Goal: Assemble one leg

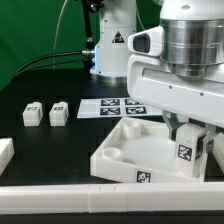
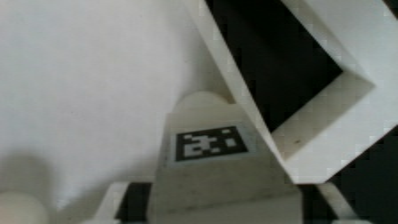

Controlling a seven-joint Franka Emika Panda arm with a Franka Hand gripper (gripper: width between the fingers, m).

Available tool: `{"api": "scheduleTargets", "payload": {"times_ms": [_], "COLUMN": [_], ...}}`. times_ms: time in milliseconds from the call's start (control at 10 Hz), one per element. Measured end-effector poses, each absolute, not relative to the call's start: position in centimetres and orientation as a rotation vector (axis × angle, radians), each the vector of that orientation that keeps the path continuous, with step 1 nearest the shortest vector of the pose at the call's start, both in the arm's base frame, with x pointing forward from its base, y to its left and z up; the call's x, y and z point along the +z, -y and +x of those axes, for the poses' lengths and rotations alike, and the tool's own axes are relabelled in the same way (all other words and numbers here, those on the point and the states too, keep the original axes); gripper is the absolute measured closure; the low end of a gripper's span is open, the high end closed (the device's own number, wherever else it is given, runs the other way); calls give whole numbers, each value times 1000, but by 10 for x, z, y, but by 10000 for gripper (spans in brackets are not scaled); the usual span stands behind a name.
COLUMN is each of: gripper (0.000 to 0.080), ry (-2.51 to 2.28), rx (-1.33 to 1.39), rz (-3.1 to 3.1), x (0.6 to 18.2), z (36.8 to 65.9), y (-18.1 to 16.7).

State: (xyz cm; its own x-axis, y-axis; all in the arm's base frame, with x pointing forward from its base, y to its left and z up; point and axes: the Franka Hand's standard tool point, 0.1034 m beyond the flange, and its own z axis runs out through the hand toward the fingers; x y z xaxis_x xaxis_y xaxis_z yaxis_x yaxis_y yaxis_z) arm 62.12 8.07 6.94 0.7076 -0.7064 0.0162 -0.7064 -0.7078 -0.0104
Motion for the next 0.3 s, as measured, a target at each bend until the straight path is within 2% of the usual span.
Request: {"api": "scheduleTargets", "payload": {"times_ms": [100,200,300], "gripper": [387,250,181], "ry": [-1200,-1200,-1200], "rx": [-28,-27,-27], "rz": [-2900,-2900,-2901], "x": [68,68,68], "z": [621,621,621], "y": [-81,-81,-81]}}
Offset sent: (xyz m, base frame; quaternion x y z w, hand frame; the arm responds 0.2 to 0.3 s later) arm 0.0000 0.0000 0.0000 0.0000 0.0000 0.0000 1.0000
